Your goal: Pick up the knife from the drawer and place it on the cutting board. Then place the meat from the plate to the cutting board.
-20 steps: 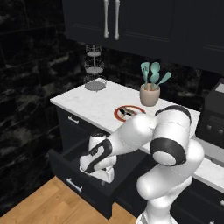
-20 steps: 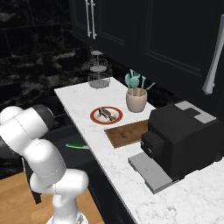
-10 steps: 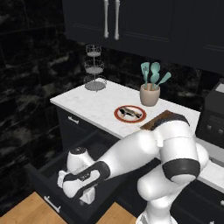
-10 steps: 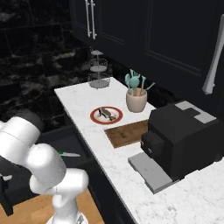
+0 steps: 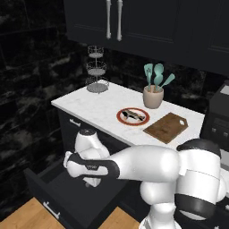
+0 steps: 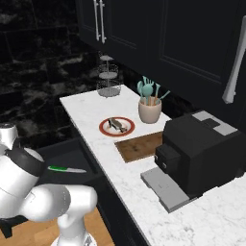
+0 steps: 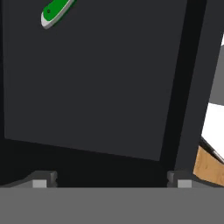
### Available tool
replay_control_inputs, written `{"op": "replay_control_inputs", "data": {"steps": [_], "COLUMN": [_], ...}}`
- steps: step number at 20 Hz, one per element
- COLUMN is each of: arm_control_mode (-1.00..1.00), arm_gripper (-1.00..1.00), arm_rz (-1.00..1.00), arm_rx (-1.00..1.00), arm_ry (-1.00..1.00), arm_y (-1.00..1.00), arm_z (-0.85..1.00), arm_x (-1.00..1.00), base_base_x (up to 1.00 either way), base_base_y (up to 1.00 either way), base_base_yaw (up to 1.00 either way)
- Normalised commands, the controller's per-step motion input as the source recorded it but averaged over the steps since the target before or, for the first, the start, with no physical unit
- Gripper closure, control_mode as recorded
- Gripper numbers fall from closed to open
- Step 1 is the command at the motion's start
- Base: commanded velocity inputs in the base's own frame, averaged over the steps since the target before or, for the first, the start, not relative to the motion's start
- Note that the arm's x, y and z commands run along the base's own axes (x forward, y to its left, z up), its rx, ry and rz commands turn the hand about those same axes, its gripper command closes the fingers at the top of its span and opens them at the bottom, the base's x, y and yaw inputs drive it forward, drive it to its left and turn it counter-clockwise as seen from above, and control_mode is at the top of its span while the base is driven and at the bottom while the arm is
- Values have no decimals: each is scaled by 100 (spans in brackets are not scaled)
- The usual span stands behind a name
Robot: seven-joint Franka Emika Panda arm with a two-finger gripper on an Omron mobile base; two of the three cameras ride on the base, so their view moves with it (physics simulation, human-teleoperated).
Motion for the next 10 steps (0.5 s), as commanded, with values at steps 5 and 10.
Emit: {"op": "replay_control_inputs", "data": {"steps": [5,10], "arm_control_mode": [-100,-100], "arm_gripper": [-100,-100], "arm_rz": [-1,0], "arm_rx": [5,0], "arm_ry": [0,0], "arm_y": [-70,-50], "arm_z": [-4,-10], "arm_x": [47,38], "base_base_x": [0,0], "base_base_y": [0,0], "base_base_yaw": [0,0]}}
